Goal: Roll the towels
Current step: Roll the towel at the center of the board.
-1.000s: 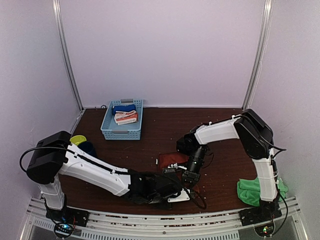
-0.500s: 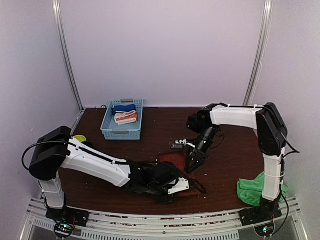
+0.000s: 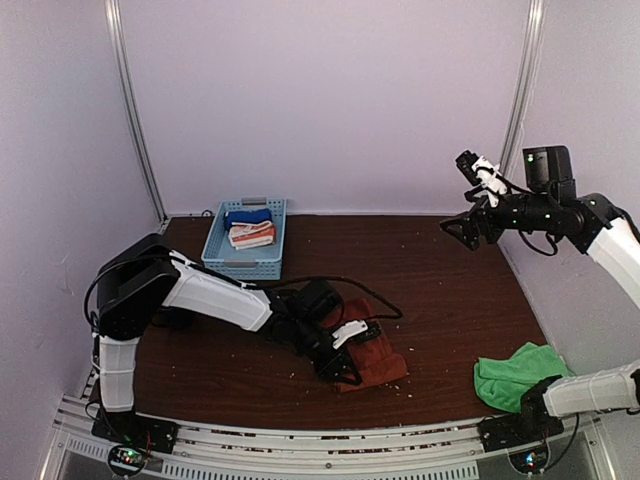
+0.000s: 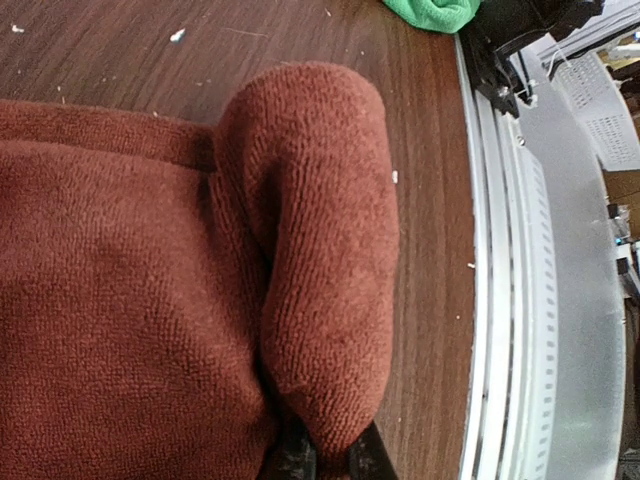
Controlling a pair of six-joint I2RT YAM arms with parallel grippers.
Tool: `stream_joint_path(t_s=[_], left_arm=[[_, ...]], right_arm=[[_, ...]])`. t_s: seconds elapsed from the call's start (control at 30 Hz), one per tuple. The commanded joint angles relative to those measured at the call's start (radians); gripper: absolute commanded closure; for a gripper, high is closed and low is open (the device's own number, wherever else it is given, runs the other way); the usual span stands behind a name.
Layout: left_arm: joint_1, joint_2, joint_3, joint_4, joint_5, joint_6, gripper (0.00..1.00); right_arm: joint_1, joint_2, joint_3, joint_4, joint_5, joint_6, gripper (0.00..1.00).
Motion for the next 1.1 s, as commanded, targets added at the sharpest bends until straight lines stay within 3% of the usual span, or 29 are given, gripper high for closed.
stream_joint_path(t_s=[0.0,0.1,0.17,0.33,0.43,0.6,0.7,0.93,1.07], left_arm=[[0.023,0.089,-0.042,-0.003,0.157,-0.096,0.92],[0.042,0.112,-0.056,0.031,0.195,-0.129,0.92],[0.053,0.131,-0.057,0.037,0.210,-0.149,0.92],[0.072,0.156,-0.065,0.071,0.237,-0.191,0.92],[0.081,0.169,-0.063,0.066,0.227,-0.202,0.92],[0.084,0.177,-0.071,0.081,0.220,-0.218,0.92],[0.084,0.186,-0.069,0.053,0.212,-0.206,0.92],[0.084,0.186,-0.091,0.056,0.204,-0.197,0.92],[0.084,0.186,-0.089,0.059,0.203,-0.194,0.91]], right_arm=[[0.021,0.078,-0.020,-0.137,-0.254,-0.150,0.03],[0.099,0.053,-0.027,-0.356,-0.418,-0.361,0.08],[0.179,0.016,-0.069,-0.371,-0.423,-0.417,0.13],[0.444,-0.002,-0.243,-0.207,-0.152,-0.339,0.31],[0.531,0.051,-0.359,-0.093,0.005,-0.340,0.42],[0.643,0.138,-0.444,0.115,0.170,-0.323,0.31],[0.707,0.206,-0.449,0.179,0.231,-0.330,0.29],[0.774,0.315,-0.509,0.346,0.350,-0.337,0.34],[0.777,0.380,-0.513,0.370,0.359,-0.347,0.49]])
